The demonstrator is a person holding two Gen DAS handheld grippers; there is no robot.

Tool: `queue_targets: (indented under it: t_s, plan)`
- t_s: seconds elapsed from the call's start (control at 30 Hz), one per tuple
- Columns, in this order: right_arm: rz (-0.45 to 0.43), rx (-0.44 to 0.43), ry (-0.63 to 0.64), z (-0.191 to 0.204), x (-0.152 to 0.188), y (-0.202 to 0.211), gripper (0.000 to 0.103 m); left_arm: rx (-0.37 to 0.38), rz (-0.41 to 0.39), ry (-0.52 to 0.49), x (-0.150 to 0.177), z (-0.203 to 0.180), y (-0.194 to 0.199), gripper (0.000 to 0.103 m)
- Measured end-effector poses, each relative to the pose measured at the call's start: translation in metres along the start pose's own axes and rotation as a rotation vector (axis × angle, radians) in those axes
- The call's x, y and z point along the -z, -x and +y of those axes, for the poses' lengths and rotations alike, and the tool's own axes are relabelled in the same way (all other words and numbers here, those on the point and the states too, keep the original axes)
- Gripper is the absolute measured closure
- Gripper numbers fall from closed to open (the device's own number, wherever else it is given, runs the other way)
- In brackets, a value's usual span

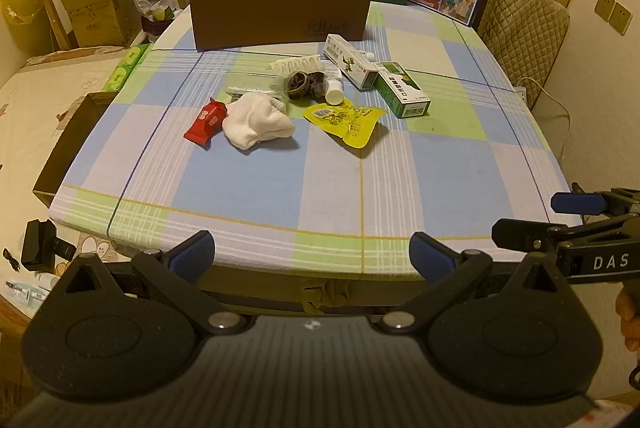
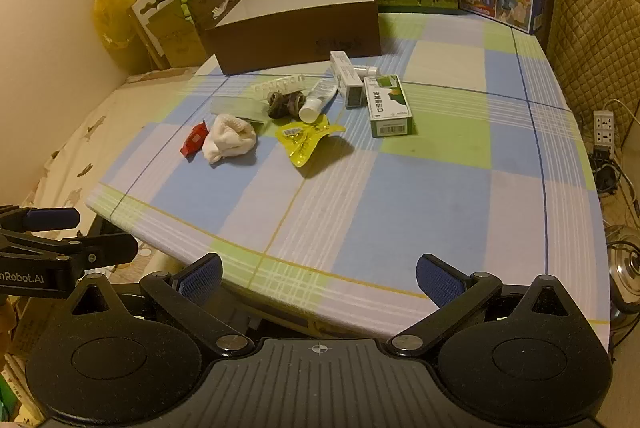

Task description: Organize objects

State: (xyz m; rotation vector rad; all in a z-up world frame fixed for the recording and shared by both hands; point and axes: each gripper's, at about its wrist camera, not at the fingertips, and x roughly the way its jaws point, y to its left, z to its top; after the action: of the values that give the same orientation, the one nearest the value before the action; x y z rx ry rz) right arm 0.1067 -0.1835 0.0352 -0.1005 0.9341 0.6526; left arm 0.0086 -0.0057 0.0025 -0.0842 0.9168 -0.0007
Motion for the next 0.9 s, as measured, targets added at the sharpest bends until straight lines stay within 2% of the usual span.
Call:
queue_targets:
  t_s: [0.9]
  plan:
    - [0.025,-0.018,0.016,-0.019,-0.028,-0.033,0.002,-0.018,0.030,0.029,-0.026,-0.001,-0.034,0.001]
